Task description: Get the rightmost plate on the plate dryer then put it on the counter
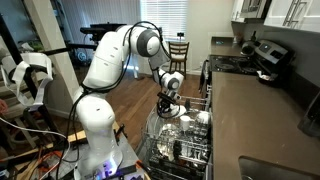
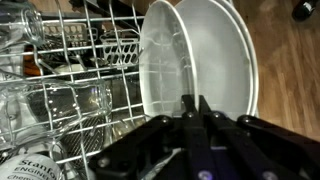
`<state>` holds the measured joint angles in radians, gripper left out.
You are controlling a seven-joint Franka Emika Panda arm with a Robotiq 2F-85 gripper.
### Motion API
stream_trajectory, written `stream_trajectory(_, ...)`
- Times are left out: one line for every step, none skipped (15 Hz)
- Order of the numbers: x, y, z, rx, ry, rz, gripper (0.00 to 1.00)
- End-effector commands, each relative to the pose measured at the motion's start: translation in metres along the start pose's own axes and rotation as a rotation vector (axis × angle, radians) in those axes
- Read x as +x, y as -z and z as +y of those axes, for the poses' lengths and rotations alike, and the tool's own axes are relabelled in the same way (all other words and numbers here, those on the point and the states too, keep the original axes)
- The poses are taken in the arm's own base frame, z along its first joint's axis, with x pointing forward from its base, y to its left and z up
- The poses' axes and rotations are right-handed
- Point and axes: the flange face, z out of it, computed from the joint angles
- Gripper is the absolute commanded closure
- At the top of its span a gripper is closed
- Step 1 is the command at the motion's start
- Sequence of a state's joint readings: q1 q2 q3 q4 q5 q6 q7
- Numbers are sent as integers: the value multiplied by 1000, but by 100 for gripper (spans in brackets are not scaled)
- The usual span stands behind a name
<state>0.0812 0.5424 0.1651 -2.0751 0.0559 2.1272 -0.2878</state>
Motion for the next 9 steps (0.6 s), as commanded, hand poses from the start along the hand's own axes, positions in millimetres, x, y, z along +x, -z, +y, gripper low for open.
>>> stream_trajectory(-12,16,-1,22,32,50,99)
stream_trajectory(-13,18,-1,26,37,55,99)
stream_trajectory(-15,20,-1,29,42,59,99)
stream_trajectory(-17,23,-1,33,45,65,99)
stream_trajectory(-18,26,-2,36,52,70,99)
stream_trajectory(-22,29,-2,42,58,78,99)
stream_trajectory(-23,32,-2,47,64,83,99)
stream_trajectory(-27,36,-2,50,66,90,99)
stream_trajectory(-29,39,-2,54,66,97,99)
